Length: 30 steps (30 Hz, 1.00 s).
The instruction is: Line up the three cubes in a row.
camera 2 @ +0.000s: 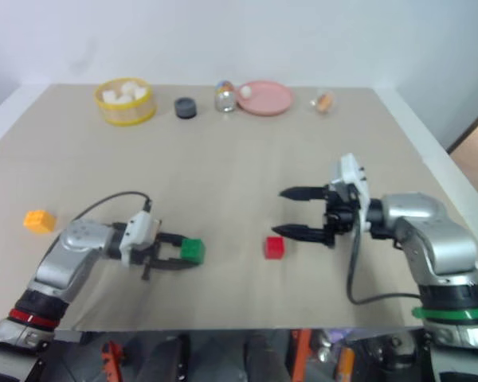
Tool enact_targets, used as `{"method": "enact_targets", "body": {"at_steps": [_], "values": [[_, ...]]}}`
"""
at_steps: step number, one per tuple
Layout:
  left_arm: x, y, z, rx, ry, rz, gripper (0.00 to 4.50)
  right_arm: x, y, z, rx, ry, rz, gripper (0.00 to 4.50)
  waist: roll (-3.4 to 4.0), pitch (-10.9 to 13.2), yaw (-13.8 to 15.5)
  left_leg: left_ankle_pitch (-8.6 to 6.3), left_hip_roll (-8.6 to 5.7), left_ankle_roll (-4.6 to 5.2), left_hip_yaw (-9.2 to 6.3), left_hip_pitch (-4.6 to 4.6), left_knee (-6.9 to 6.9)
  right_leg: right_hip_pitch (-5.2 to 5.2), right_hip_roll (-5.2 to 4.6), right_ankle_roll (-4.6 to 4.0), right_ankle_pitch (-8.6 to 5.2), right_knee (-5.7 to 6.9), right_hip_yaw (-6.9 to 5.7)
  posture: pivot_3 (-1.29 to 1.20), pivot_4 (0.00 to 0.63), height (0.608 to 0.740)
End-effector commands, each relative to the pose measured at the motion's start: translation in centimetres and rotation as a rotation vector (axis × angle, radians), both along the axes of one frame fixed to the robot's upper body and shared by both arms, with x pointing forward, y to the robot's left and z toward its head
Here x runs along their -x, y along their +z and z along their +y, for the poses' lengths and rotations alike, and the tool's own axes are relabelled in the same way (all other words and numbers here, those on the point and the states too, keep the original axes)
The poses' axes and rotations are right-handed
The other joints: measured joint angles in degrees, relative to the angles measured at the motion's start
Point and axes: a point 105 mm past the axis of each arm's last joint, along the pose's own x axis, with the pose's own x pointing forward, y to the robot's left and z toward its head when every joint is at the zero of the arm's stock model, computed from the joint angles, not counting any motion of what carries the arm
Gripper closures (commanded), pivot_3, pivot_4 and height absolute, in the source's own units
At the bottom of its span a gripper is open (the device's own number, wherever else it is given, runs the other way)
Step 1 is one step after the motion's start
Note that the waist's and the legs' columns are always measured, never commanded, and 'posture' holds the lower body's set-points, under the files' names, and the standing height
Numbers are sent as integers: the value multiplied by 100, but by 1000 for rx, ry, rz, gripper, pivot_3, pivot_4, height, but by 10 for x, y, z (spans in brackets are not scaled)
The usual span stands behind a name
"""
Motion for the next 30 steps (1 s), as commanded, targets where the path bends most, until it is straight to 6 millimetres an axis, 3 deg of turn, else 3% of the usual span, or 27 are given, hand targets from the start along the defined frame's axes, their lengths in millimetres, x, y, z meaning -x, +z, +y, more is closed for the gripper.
{"method": "enact_targets", "body": {"at_steps": [1, 11, 20, 30], "values": [[-1, 5, -9, -2, -59, -28, 3179, 16, 12, -3, 24, 34, -60, 0, 0, 0, 12, 0, 0, 0, -1, 0, 0, 1, 0, 3, 1, 1, 0, 0, 150, 740], [-19, -2, -15, -5, -30, -56, 3179, 30, 4, -5, 44, 22, -75, 0, 1, -1, 44, 2, -1, 3, -1, 1, 20, 8, 0, 9, 9, 1, 3, 0, 150, 740], [-15, -18, -32, -54, -53, -36, 3179, 27, 1, -3, 31, -5, -95, 0, 1, -1, 49, 2, -1, 3, -1, 0, 24, 11, 0, 10, 10, 1, 3, 0, 150, 740], [-20, -7, -55, -45, -48, -32, 3179, 24, 2, -1, 21, -9, -99, 0, 1, -1, 46, 2, -2, 4, -3, 0, 32, 15, 1, 13, 15, 2, 4, 0, 150, 740]]}}
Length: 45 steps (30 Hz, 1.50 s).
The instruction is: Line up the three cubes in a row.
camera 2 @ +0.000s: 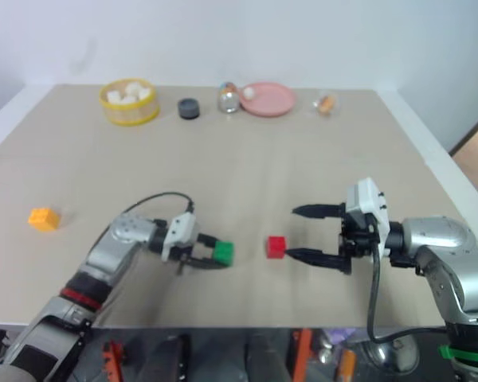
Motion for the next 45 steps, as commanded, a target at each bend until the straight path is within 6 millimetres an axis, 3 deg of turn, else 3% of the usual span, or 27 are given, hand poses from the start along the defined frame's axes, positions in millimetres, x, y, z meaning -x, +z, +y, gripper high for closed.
{"method": "enact_targets", "body": {"at_steps": [1, 32, 43, 44, 45], "values": [[-3, 9, -5, 3, 1, -41, 3179, 1, 10, 4, -11, 17, -52, 0, 0, 0, 0, 0, 0, 0, 0, 1, 0, 0, 0, 0, 0, 0, 0, 0, 150, 740], [-18, -3, -10, -47, 75, -81, 3179, -2, 9, 3, -18, 1, -60, 0, 1, 0, 4, 0, -2, 0, -3, 10, 15, 20, 0, 7, 5, 0, 0, 0, 150, 740], [-14, -4, -6, -52, 50, -45, 3179, -2, 9, 2, -13, -1, -62, 0, 1, -1, 3, -2, -2, 3, -4, 9, 44, 31, -1, 9, 14, 0, 0, 0, 150, 740], [-14, -4, -6, -52, 48, -34, 2083, -2, 9, 2, -13, -1, -62, 0, 1, -1, 2, -2, -2, 3, -4, 9, 44, 31, -1, 9, 14, 0, 0, 0, 150, 740], [-14, -3, -5, -51, 51, -43, 1787, -2, 9, 2, -13, -1, -62, 0, 1, -1, 2, -3, -1, 4, -4, 9, 44, 31, -1, 9, 14, 0, 0, 0, 150, 740]]}}
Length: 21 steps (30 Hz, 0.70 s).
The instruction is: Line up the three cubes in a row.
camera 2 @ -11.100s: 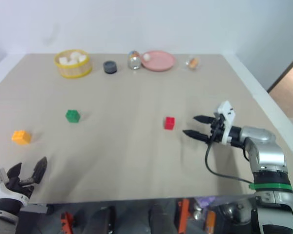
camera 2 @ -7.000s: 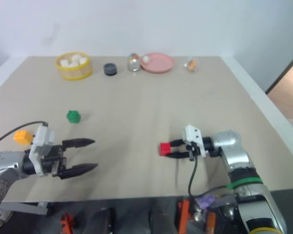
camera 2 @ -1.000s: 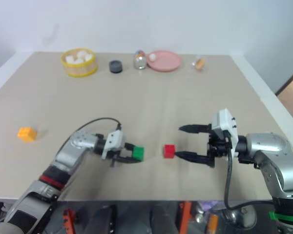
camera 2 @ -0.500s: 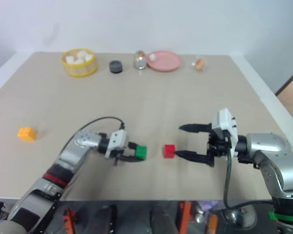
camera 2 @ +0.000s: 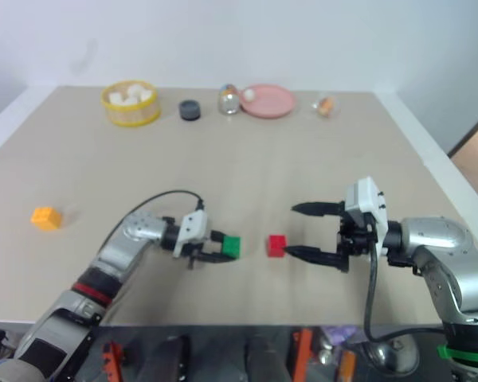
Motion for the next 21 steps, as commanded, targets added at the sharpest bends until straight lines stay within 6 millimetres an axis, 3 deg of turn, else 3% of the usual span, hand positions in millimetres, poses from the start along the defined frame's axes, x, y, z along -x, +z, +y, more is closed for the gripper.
{"method": "enact_targets", "body": {"at_steps": [1, 3, 14, 21], "values": [[-2, 8, 2, -1, -10, -20, 1498, 0, 8, 1, -2, 10, -39, 0, 0, 0, 0, -1, 0, 1, 0, 0, 0, 0, 0, 0, 0, 0, 0, 0, 150, 740], [-2, 11, 0, 13, -12, -28, 809, 0, 7, 1, -1, 9, -39, 0, 0, 0, 1, -2, 0, 2, 0, -1, 0, 0, 0, 1, -1, 0, 0, 0, 150, 740], [-1, 29, -1, 95, -4, -20, 809, -4, 8, 2, -4, 14, -43, 0, 0, 0, 0, -3, 0, 4, 0, -2, 2, 0, 0, 1, 0, 0, 0, 0, 150, 740], [-3, 33, 22, 80, 41, -9, 809, -4, 10, 2, -9, 18, -48, 0, 1, 0, -6, -3, 1, 4, 0, -2, 0, -2, 1, 1, -1, 0, 0, 0, 150, 740]]}}
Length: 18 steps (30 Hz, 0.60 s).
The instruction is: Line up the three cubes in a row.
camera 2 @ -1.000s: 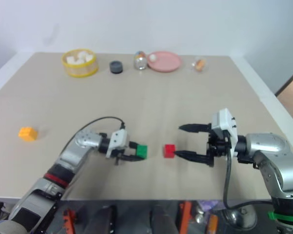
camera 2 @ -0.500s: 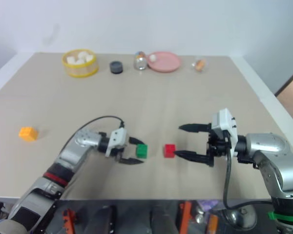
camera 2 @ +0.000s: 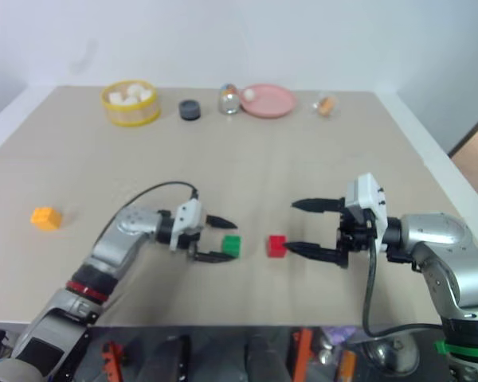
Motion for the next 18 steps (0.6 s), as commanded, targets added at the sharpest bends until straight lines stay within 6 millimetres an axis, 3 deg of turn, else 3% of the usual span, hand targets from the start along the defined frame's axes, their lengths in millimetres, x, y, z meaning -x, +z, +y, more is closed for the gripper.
{"method": "enact_targets", "body": {"at_steps": [1, 13, 18], "values": [[-2, 10, 19, 9, 32, -12, 809, 0, 8, 2, -7, 19, -34, 0, 0, 0, 0, 0, 0, 0, 0, 1, 0, 0, 0, 0, 0, 0, 0, 0, 150, 740], [1, 27, 80, 14, 214, 17, 809, -2, 10, 2, -9, 18, -49, 0, 1, 0, 4, 0, 3, 0, 1, 0, -1, -2, -1, -2, 0, 0, -1, 0, 150, 740], [-19, 32, 121, 46, 577, -28, 809, -17, 25, 12, -61, -13, -106, 0, 1, 0, -8, 0, 7, 0, 7, 2, 2, -3, -3, -7, 5, 0, -2, 0, 150, 740]]}}
